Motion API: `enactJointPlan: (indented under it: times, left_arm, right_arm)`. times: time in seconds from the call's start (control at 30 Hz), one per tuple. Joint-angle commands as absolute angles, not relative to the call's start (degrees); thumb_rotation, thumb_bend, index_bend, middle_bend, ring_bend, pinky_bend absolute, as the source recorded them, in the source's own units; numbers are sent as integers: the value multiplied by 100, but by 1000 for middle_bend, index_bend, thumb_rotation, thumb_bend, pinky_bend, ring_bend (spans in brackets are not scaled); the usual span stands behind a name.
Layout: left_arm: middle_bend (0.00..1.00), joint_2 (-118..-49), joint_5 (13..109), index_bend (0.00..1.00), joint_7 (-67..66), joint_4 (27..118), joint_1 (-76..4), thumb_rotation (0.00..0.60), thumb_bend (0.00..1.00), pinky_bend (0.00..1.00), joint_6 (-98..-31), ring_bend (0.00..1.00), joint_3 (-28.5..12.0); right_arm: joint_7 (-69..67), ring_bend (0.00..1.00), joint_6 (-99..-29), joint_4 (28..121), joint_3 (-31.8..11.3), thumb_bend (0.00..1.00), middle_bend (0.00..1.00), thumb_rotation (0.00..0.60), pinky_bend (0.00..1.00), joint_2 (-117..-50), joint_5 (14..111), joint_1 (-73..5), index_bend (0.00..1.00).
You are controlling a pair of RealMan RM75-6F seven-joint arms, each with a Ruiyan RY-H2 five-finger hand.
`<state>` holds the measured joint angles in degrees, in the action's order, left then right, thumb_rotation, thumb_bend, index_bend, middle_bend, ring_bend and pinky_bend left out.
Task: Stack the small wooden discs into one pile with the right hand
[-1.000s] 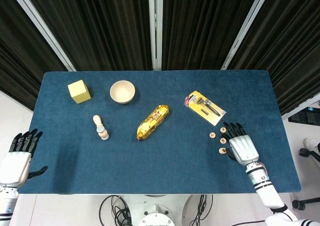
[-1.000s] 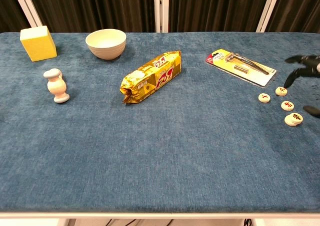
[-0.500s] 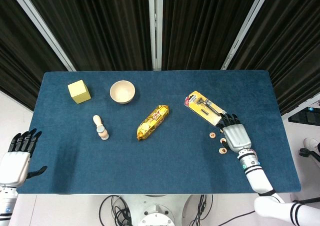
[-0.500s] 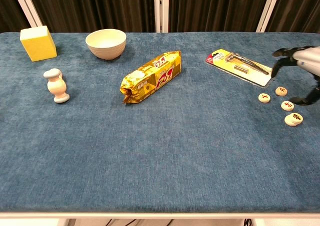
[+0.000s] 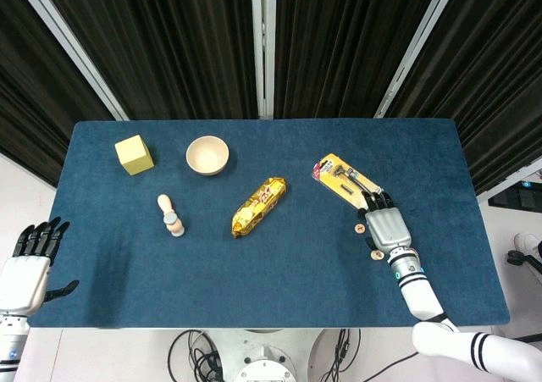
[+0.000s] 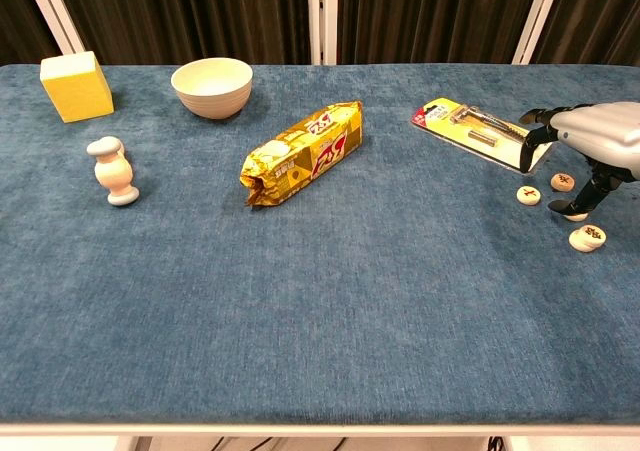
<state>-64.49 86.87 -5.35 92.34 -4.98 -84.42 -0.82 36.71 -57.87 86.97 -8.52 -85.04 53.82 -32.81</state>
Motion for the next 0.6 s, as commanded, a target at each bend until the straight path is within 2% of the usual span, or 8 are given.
enactJointPlan:
  times: [0.03,0.6]
  left_arm:
    - [0,-6452,8693,54,-540,9234,-495,600,86,0,-8450,0,-80]
    - [0,-6432,8710,54,-477,9199,-511,600,87,0,-8406,0,-62]
  right_arm:
    - [3679,0,-5811,8645,-824,218,43,600,0,-8553,5345,-3302,361]
    - [3668,0,-5746,8352,-775,252,56,600,0,-8794,5086,-3491,403]
